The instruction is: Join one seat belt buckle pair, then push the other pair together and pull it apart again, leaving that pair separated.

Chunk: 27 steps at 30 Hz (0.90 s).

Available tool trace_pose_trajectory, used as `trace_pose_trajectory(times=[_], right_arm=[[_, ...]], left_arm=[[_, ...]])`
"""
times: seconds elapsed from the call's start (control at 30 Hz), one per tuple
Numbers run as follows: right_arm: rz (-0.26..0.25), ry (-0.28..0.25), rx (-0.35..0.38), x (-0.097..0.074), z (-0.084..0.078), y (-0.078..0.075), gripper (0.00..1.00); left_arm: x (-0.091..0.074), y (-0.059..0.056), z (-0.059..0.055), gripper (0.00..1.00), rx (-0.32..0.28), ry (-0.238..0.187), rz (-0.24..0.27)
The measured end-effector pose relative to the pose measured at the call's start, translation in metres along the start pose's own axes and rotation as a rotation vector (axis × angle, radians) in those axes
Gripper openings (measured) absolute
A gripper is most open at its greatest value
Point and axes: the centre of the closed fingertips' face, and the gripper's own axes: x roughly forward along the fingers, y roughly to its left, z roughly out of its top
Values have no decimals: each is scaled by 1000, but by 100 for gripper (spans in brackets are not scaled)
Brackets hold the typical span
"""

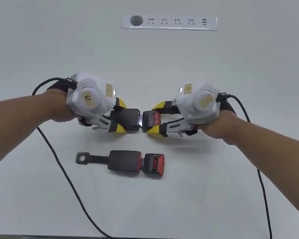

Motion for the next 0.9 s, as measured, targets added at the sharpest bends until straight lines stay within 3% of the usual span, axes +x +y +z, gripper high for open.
trace_pose_trajectory(times=[0.9], right_arm=[[0, 35, -35, 3, 2, -5, 35]], left_arm=[[0, 0, 0, 35, 1, 14, 1]])
